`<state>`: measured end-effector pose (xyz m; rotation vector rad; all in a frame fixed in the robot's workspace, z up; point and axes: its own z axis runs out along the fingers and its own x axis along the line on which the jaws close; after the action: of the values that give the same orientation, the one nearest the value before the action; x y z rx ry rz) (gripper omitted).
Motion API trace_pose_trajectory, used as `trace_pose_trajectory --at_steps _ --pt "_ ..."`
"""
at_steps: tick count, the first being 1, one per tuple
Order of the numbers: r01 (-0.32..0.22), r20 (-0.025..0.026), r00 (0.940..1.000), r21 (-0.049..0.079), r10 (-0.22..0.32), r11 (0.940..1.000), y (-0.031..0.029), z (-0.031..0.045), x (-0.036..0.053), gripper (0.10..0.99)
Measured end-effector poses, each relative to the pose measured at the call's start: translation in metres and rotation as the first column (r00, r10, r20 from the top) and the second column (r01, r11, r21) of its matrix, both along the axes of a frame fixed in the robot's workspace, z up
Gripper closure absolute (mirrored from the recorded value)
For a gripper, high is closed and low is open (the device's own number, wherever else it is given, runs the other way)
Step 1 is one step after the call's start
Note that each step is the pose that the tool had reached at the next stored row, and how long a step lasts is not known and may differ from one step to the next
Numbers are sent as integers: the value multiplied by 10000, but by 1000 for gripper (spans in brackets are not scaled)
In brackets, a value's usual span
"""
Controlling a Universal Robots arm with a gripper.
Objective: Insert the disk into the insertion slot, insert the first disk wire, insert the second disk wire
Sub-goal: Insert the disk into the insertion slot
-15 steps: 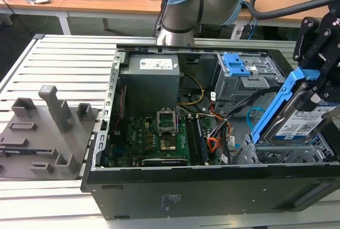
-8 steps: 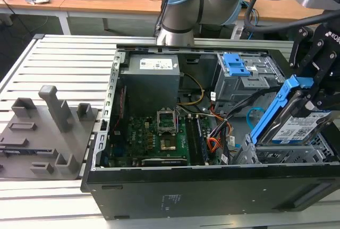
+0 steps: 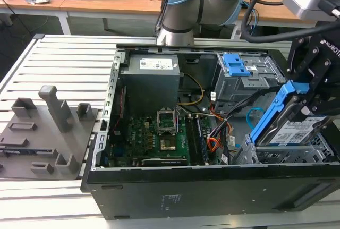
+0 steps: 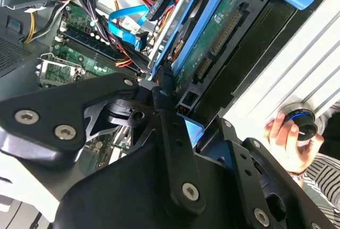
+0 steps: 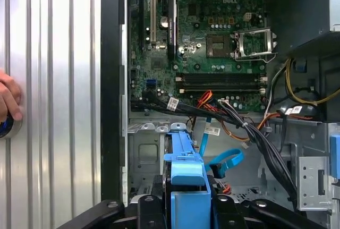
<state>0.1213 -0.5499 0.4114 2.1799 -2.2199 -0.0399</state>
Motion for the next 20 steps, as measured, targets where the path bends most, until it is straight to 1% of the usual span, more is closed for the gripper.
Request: trace_pose_trajectory --at_steps 9,15,17,18,20 --pt "0 0 10000 0 0 10000 0 -142 0 722" --pt "0 0 10000 -1 0 10000 0 -155 0 722" --pt "0 0 10000 -1 0 10000 0 -156 0 710" --pt "0 0 10000 2 0 10000 0 -159 0 647" --pt "0 0 10000 0 0 10000 0 -160 0 663"
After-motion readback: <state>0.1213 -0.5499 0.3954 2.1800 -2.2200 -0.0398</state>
